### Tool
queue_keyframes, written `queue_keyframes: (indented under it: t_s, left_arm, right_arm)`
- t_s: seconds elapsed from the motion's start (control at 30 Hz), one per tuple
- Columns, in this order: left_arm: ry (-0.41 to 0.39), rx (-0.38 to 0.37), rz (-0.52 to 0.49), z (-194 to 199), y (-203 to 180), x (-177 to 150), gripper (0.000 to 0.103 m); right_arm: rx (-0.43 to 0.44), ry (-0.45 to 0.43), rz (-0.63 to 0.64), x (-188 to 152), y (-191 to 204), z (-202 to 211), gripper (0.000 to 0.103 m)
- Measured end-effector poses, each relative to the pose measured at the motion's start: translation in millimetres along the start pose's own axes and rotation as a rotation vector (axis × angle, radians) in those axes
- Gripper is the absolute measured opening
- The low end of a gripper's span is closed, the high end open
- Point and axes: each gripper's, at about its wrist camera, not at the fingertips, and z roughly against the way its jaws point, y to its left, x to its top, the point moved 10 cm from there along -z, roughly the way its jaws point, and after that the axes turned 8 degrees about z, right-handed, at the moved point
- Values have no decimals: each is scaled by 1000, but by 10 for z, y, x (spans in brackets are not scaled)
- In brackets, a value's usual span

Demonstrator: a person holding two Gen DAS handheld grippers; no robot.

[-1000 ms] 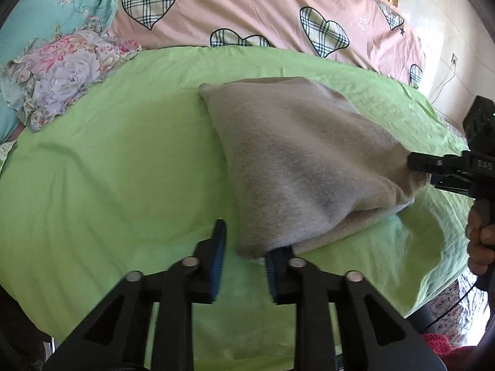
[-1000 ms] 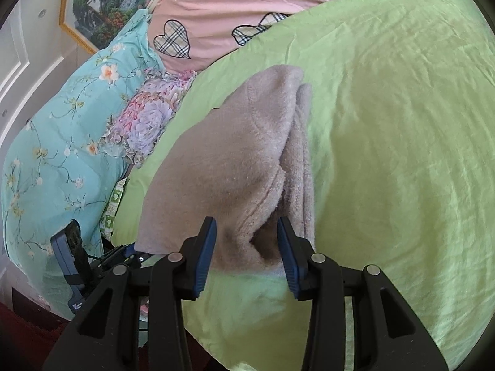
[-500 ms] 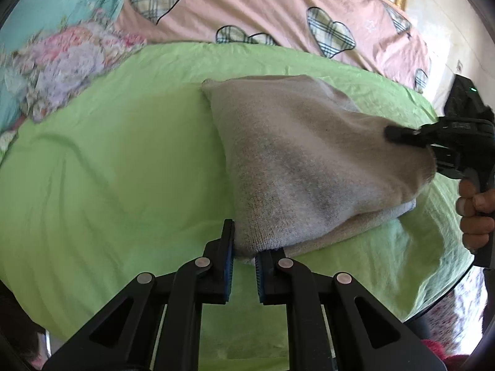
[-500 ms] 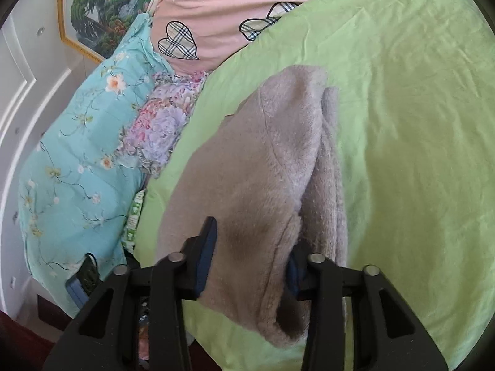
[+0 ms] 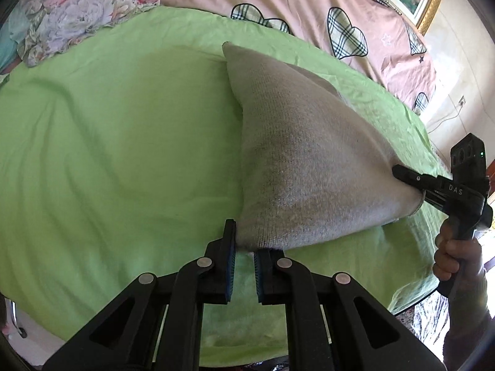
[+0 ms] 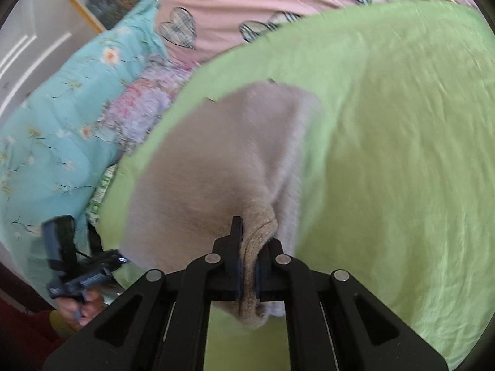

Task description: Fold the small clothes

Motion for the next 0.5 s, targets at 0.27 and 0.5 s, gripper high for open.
queue_keyframes:
  t_s: [0.27, 0.5]
  left_arm:
    - [45, -13, -35, -46, -8, -80, 9]
    - [14, -117, -170, 405, -180, 94, 10]
  right_arm:
    - [-62, 45, 0, -105, -113, -153, 8]
    - [65, -47, -141, 220, -192, 154, 43]
